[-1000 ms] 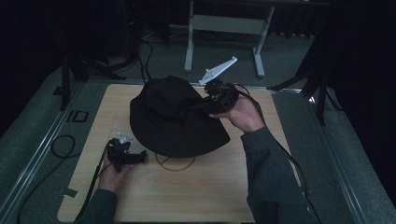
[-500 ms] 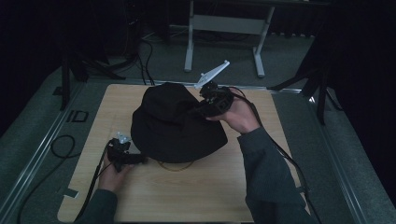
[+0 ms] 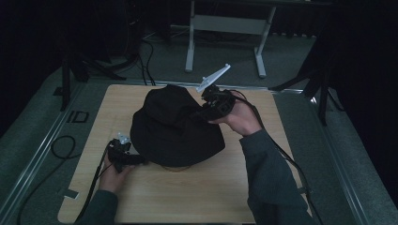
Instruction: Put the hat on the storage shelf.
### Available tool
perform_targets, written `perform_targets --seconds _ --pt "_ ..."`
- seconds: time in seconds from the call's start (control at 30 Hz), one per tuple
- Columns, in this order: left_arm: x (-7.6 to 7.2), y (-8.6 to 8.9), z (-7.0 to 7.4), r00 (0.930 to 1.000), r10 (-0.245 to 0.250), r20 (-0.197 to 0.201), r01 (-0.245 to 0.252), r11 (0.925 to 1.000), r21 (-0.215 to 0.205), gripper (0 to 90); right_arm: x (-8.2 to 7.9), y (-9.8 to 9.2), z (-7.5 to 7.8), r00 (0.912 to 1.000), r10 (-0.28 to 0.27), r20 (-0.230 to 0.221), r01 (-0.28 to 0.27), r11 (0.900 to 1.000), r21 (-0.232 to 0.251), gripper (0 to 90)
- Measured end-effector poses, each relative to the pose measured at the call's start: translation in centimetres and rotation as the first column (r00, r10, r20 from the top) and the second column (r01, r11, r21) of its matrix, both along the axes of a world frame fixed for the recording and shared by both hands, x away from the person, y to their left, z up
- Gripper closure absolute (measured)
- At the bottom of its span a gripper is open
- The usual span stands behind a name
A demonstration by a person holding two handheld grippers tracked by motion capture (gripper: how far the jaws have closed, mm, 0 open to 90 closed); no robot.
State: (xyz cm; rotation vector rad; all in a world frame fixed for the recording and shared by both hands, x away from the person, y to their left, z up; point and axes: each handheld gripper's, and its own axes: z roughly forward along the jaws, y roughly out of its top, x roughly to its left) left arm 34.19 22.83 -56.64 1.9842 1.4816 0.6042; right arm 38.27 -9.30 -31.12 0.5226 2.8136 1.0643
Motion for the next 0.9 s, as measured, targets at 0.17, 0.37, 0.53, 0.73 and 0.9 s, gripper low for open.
perform_targets --seconds 0.17,0.37,0.53,0.73,0.9 --pt "0.0 0.0 0.0 1.0 0.0 0.001 0.0 1.0 0.0 1.2 0.0 -0.1 0.0 1.0 -0.003 0.0 0.003 1.0 -0.002 60.7" --pt "0.0 0.0 0.0 1.0 0.0 0.001 0.0 1.0 0.0 1.3 0.1 -0.2 -0.1 0.9995 -0.029 -0.014 0.029 1.0 0.001 45.7" --pt "0.0 0.0 0.0 1.0 0.0 0.001 0.0 1.0 0.0 1.3 0.1 -0.6 0.2 0.9971 -0.072 -0.024 0.072 0.997 0.017 32.8" --pt "0.0 0.0 0.0 1.0 0.001 0.001 -0.001 1.0 0.0 1.3 -0.1 -1.0 0.5 0.9945 -0.104 -0.01 0.104 0.994 0.024 25.1" --pt "0.0 0.0 0.0 1.0 0.0 0.001 0.0 1.0 0.0 1.3 -0.3 -1.4 0.4 0.9921 -0.126 0.004 0.126 0.992 0.007 23.2"
